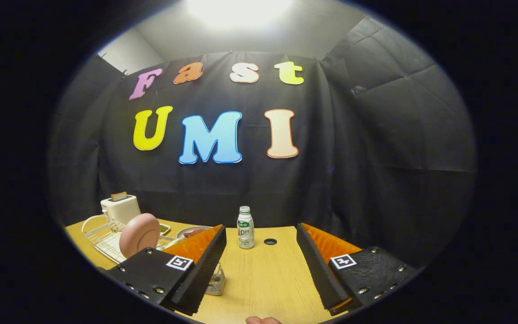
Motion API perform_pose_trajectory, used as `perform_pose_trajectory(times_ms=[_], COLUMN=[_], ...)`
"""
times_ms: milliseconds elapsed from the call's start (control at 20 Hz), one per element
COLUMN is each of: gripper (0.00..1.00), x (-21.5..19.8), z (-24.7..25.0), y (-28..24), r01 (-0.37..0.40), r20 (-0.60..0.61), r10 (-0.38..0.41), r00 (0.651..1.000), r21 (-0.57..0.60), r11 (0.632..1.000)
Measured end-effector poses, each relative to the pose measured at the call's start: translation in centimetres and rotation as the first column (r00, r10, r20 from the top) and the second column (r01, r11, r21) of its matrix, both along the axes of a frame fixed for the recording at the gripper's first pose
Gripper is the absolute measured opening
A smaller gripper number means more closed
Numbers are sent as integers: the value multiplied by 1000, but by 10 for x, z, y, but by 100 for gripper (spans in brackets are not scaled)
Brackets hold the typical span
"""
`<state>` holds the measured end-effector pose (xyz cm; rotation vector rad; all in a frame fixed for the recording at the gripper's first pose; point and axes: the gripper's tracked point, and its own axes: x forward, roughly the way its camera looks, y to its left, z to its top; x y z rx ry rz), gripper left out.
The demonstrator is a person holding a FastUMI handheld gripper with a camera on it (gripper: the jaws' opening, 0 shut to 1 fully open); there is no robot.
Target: Take the plate from the dish rack, then take the spoon from the basket and place it into the plate.
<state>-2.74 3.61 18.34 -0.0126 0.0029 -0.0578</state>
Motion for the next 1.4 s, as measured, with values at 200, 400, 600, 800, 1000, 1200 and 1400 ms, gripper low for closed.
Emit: perform_pose_trajectory(times_ms=[200,400,600,800,1000,1200,1400], gripper=[96,96,96,96,96,96,96], x=[6,17,26,32,46,63,73], z=[-4,6,2,-13,-24,-28,-32], y=[43,90,135,181,210,224,242], r01=[-22,-87,-138,-199,-214,-163,-151], r20=[-167,-242,-334,-494,-615,-686,-737], r10=[29,98,139,198,215,165,119], r00=[985,965,932,846,759,709,665], r21=[47,57,28,51,77,69,24], r11=[999,995,990,979,974,984,988])
